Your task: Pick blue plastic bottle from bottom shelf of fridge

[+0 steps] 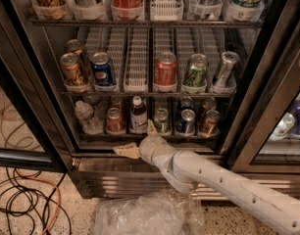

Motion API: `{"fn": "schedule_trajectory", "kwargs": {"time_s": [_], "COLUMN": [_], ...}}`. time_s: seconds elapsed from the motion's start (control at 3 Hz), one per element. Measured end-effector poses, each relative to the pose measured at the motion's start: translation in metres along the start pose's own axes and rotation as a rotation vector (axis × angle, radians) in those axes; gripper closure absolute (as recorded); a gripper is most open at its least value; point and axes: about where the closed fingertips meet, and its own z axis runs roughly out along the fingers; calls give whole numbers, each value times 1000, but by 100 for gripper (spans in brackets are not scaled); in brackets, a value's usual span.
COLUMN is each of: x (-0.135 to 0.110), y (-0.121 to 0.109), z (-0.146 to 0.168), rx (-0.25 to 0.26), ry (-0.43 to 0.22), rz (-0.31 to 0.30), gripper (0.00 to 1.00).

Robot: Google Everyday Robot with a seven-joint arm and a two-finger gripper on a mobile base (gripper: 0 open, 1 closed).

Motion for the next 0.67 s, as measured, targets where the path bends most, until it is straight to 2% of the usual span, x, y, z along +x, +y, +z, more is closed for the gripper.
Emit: {"fn": "schedule_trajectory", "kwargs": {"time_s": [0.33, 0.67], "x": [1, -6], "y": [-1, -15], "z": [4, 25], "rx": [0, 17], "ry": [2, -38], "rz": [-13, -65], "gripper": [0, 0]}}
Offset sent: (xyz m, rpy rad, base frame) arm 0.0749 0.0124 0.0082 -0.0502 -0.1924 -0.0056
